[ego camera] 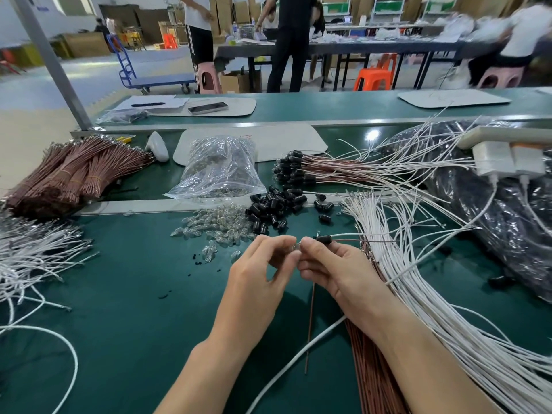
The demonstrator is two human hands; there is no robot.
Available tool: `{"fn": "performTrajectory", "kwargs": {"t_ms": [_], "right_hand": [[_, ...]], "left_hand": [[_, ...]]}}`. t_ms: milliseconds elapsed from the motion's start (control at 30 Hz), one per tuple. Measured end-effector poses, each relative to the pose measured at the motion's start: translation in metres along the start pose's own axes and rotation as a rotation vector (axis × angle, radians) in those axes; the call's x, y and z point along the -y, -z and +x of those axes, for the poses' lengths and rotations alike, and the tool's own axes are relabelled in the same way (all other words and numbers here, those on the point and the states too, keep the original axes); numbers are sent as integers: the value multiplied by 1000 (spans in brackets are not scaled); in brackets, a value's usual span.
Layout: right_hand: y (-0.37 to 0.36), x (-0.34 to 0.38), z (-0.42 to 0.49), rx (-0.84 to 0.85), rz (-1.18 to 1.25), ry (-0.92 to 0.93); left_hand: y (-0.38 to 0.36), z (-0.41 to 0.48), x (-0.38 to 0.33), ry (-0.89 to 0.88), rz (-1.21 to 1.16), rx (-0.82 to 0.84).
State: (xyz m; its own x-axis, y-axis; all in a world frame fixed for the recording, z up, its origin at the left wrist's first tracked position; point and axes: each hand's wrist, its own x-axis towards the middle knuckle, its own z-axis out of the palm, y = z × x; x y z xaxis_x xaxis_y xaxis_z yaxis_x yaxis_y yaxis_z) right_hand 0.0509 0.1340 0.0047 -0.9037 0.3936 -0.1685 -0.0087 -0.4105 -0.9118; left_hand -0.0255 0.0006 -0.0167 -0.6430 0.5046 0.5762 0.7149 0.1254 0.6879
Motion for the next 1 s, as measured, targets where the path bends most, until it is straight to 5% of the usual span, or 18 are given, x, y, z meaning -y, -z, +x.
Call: {"fn": "performTrajectory", "kwargs": {"t_ms": [1000], "right_hand": [[-3, 0, -1, 8, -85, 48]], "left_hand": [[5, -2, 1, -29, 168, 13]]}}
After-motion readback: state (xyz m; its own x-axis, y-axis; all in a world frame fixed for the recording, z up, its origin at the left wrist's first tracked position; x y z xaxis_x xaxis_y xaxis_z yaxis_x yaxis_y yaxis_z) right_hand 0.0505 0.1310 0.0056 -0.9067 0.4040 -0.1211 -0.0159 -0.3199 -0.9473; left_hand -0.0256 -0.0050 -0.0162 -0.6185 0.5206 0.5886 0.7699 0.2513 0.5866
